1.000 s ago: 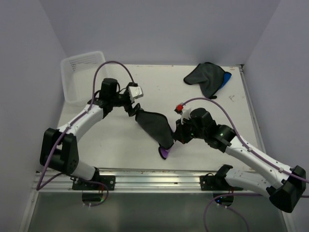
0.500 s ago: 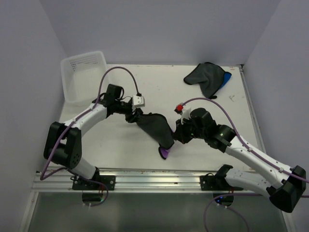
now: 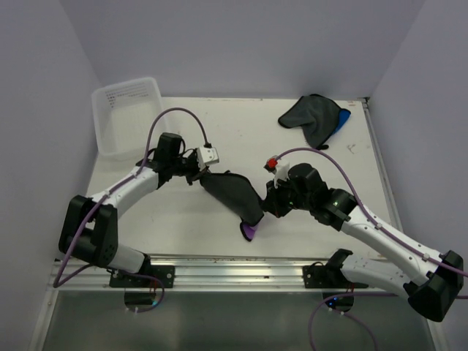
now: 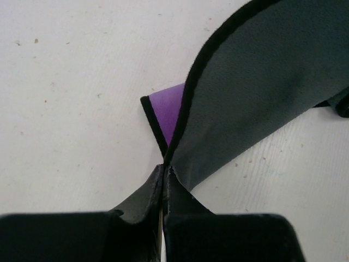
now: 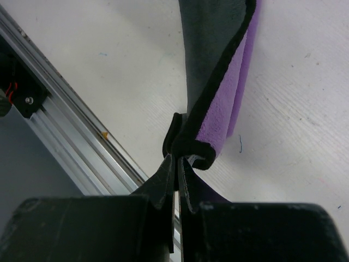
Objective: Roll the towels
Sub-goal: Flatten the towel
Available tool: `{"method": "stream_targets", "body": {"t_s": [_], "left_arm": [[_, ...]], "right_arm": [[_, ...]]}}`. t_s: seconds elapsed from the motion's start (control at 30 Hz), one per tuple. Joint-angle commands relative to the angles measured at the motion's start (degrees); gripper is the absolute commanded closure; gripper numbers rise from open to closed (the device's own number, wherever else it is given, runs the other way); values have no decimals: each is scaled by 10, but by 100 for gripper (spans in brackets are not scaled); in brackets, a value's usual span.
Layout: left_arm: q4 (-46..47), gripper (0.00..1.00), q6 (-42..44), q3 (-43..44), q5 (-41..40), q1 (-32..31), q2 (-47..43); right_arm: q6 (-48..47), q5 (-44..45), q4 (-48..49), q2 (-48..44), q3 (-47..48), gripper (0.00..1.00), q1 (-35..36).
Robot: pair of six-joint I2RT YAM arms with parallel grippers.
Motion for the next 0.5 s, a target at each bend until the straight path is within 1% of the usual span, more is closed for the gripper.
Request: {"method": "stream_targets", "body": {"t_s": [0.0,0.2,0.23,0.3,0.33,0.47], "left_arm": [[53,100,-17,-7,-24,-4,-16],[81,100,-51,-17,-54,-9,-44],[84,100,-71,-16,-63,-9,-56],[83,100,-87,-15,-80,-13,-72],[85,100,-110,-16,-87,-16,-94],[79,100,-163,-21,-94,-23,-157]], "right_arm": [[-9,-5,6,-11,0,100,3],[-9,0,1,-14,6,100,3],[-9,11,-3,-14,10,100,3],[-6,21,-17,-23,26,100,3],[0,40,-27,-27,35,100,3],[14,78,-55,-29,102,100,3]]}}
